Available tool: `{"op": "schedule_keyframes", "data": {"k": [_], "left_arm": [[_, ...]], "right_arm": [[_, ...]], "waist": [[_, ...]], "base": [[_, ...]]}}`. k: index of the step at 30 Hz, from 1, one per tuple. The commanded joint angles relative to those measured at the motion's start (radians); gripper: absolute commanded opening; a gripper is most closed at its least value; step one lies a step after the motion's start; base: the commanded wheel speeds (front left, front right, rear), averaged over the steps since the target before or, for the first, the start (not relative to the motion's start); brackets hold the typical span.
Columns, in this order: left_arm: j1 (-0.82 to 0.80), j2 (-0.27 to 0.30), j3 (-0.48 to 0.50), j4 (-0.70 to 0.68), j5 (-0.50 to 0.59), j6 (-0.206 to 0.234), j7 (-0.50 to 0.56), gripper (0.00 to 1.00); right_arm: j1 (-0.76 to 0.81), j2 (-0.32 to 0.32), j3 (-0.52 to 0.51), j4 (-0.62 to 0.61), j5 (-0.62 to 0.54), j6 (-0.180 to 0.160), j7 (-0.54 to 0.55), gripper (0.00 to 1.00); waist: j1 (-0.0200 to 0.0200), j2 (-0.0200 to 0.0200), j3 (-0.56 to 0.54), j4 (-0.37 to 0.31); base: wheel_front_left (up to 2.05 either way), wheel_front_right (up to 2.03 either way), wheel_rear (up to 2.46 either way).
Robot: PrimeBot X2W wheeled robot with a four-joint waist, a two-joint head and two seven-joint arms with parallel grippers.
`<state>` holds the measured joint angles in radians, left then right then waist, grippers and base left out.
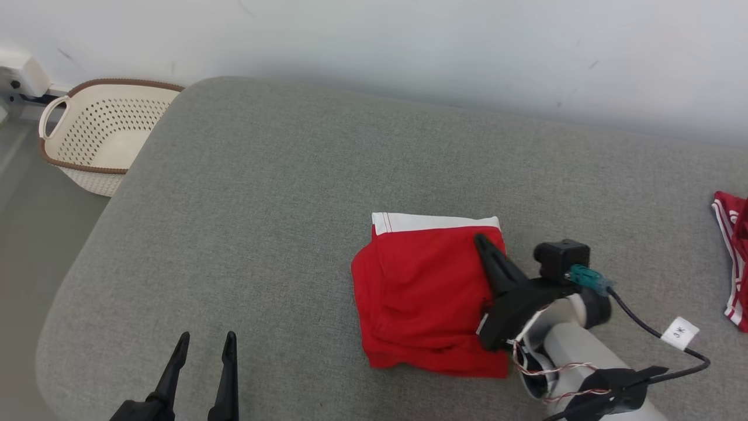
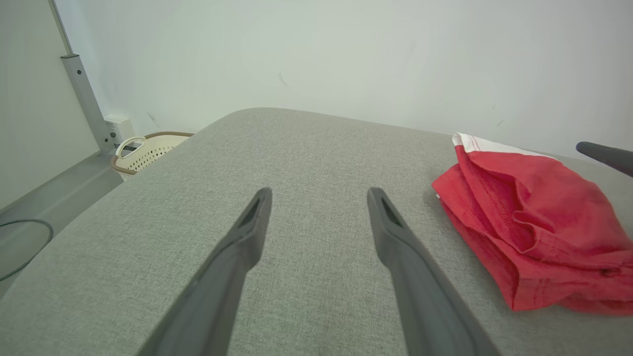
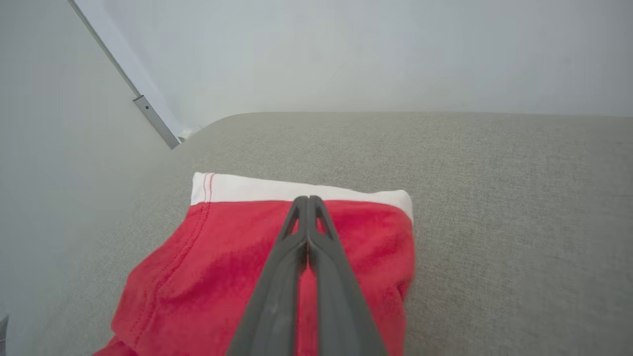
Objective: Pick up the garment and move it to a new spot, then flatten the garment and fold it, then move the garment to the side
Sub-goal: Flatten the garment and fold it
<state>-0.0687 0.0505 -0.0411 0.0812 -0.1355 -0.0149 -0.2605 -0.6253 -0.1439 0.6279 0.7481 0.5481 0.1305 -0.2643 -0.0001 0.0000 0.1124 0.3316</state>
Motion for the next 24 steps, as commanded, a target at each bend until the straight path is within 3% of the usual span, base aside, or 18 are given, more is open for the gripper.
{"op": "schedule_keyframes", "data": {"k": [1,10,17,23,24], "left_arm": [[0.001,0.000,0.001,-0.003,0.007,-0.002,-0.003,1.00],[0.001,0.000,0.001,0.000,0.008,-0.002,-0.003,1.00],[0.011,0.000,-0.002,0.005,0.011,0.001,-0.003,1.00],[0.025,0.000,0.007,0.003,0.014,0.001,-0.003,1.00],[0.028,0.000,0.008,0.002,0.015,0.002,-0.003,1.00]], "right_arm": [[0.007,-0.009,-0.025,0.039,-0.029,0.000,-0.001,0.00],[0.052,0.044,-0.014,0.098,-0.068,0.000,-0.001,0.00],[0.131,0.075,0.115,0.027,-0.014,0.000,-0.001,0.00],[0.151,0.044,0.141,-0.047,0.031,0.000,-0.002,0.00],[0.149,0.037,0.130,-0.059,0.033,0.000,-0.001,0.15]], "waist": [[0.0001,0.0000,0.005,0.007],[0.0001,0.0000,0.008,0.018],[0.0001,0.0000,-0.014,0.016],[0.0001,0.0000,-0.032,-0.001],[0.0001,0.0000,-0.035,-0.004]], "base": [[0.00,0.00,0.00],[0.00,0.00,0.00],[0.00,0.00,0.00],[0.00,0.00,0.00],[0.00,0.00,0.00]]}}
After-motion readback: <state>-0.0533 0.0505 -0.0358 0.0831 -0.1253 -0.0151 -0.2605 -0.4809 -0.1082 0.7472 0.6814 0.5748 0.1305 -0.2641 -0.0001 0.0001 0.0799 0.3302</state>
